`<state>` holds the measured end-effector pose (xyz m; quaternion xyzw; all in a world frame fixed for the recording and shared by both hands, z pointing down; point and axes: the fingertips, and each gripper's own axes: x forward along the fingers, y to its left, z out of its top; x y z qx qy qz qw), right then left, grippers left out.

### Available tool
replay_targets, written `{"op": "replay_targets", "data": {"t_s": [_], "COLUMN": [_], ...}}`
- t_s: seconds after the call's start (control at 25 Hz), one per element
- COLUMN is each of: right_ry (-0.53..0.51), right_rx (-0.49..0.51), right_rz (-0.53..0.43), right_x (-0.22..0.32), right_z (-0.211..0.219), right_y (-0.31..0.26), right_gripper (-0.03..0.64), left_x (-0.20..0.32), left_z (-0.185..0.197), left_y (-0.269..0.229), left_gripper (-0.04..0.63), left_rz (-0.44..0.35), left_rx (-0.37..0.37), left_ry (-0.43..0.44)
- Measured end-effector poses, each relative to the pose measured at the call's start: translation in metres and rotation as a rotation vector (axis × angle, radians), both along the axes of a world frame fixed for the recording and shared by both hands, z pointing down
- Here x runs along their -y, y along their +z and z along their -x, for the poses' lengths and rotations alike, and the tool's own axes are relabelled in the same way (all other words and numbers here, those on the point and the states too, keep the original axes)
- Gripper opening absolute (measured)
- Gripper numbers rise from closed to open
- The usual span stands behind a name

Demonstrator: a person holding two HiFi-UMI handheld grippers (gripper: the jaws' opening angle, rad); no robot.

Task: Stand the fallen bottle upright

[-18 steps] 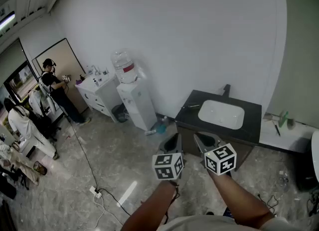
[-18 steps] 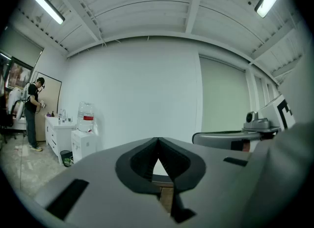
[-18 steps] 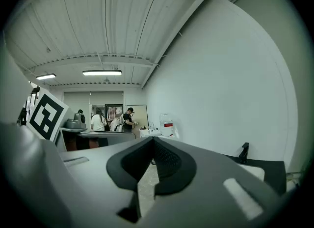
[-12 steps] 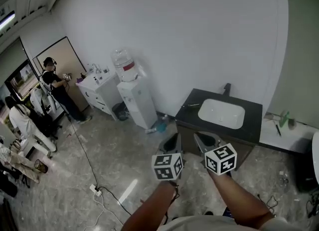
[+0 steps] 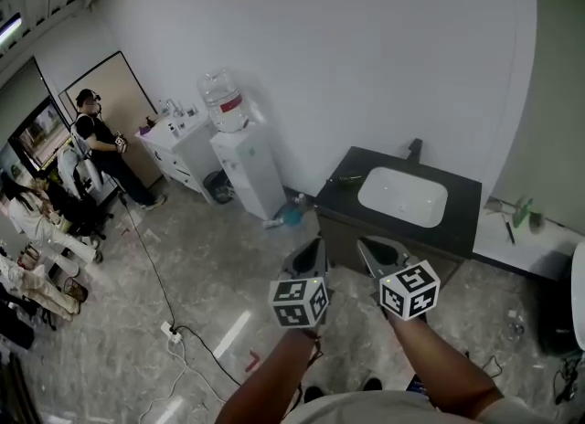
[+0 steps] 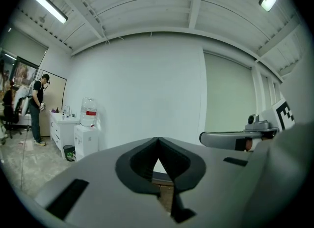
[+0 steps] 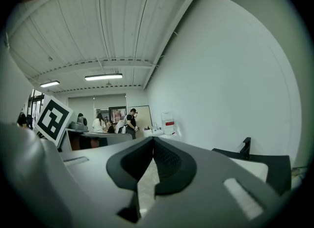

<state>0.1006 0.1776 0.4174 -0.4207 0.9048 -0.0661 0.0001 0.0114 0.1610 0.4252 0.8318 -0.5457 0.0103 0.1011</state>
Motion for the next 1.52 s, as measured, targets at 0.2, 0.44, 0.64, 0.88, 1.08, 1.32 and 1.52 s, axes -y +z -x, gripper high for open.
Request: {"op": "replay_targets", "data": {"t_s": [0.2,0.44,0.64,0.88,1.08,1.32,1.52], "right_ry": [-0.033,-0.059,-0.063,-0.033,0.008,0.021,-0.105], "right_rx": [-0.010,-0.019,-0.043,-0.088,-0.123,-0.241,-0.427], "right_rz": [0.036,0.053,0.070,0.062,0.098,0.161,0.204], "right_x": [0.004,0.029,0.081,0.197,0.309,0.407,0.470], "right_z": [-0.020,-0.027,-0.013,0.024,0.061,0.077,0.083], "right_y": [0.020,0.034,0.051,0.061,0.067,0.103,0.143], "right_gripper": [0.009,0.012,0.012,0.012,0.020,0.037,0.066], "left_x": [0.004,0.030,0.090,0.216,0.331,0.428,0.476], "left_z": [-0.009,-0.016,-0.001,0.027,0.050,0.062,0.066], "left_y": [0.016,0.027,0.035,0.043,0.052,0.074,0.092], "left_gripper": [0.009,0.009,0.009,0.009,0.009,0.009,0.009], "left_rz": [0.028,0.037,0.031,0.012,0.046,0.106,0.147], "left_rx": [0.000,0.009,-0.002,-0.007,-0.005,-0.017,-0.030], "left_ry": [-0.030,-0.035,-0.026,0.024,0.098,0.175,0.198]}}
